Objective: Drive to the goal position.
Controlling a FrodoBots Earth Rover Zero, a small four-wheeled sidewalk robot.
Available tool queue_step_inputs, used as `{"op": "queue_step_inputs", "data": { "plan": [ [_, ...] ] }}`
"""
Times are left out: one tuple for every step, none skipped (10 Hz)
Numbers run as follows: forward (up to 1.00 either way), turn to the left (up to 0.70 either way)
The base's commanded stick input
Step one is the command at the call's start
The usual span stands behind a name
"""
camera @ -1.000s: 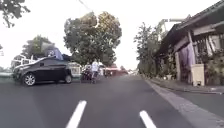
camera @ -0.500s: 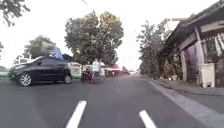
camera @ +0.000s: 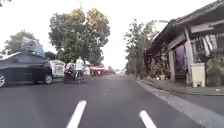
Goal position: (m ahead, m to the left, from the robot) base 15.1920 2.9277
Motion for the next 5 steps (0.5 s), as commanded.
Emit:
{"op": "queue_step_inputs", "data": {
  "plan": [
    [1.0,-0.4],
    [1.0,-0.4],
    [1.0,-0.4],
    [1.0,-0.37],
    [1.0,-0.19]
  ]
}}
